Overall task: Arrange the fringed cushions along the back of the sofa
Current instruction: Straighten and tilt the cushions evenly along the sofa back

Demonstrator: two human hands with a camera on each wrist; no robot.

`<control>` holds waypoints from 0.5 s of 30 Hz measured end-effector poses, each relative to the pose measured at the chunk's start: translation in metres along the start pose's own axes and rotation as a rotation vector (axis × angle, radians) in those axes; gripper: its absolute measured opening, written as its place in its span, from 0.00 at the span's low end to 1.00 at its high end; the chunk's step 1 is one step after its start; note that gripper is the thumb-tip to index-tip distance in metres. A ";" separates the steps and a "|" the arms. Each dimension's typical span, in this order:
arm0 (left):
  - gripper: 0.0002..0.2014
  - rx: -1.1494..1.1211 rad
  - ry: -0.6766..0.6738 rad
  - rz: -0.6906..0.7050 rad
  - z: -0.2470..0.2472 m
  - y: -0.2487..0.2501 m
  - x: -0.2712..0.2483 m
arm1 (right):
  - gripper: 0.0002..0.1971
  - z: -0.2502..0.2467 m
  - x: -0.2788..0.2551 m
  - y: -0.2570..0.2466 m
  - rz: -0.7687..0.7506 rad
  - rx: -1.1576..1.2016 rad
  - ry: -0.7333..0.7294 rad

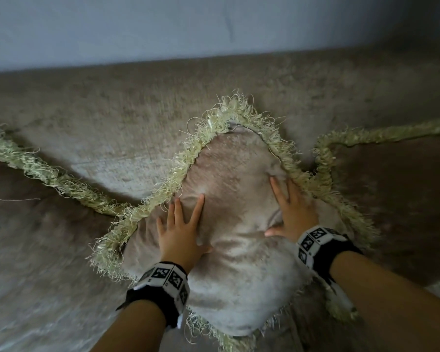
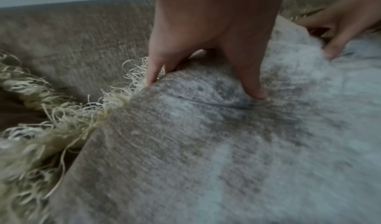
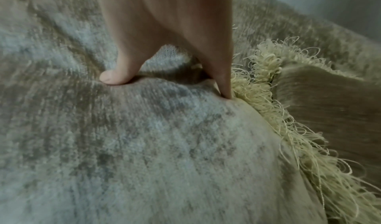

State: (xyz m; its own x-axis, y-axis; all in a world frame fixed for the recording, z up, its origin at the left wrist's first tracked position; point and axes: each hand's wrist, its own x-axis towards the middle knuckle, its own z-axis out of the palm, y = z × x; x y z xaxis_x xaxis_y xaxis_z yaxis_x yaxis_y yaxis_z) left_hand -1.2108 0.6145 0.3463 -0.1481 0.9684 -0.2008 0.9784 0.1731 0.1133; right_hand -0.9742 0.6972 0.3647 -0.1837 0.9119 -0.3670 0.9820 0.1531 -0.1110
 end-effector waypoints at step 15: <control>0.44 0.041 0.021 -0.241 -0.056 0.052 -0.047 | 0.62 -0.032 -0.004 0.030 -0.208 0.124 -0.164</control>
State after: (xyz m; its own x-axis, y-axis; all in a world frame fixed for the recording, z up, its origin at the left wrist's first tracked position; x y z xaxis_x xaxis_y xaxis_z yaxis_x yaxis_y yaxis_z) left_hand -1.1608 0.5885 0.4161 -0.3809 0.9033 -0.1973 0.9192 0.3930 0.0247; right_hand -0.9428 0.7101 0.3921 -0.3953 0.7905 -0.4679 0.9113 0.2735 -0.3078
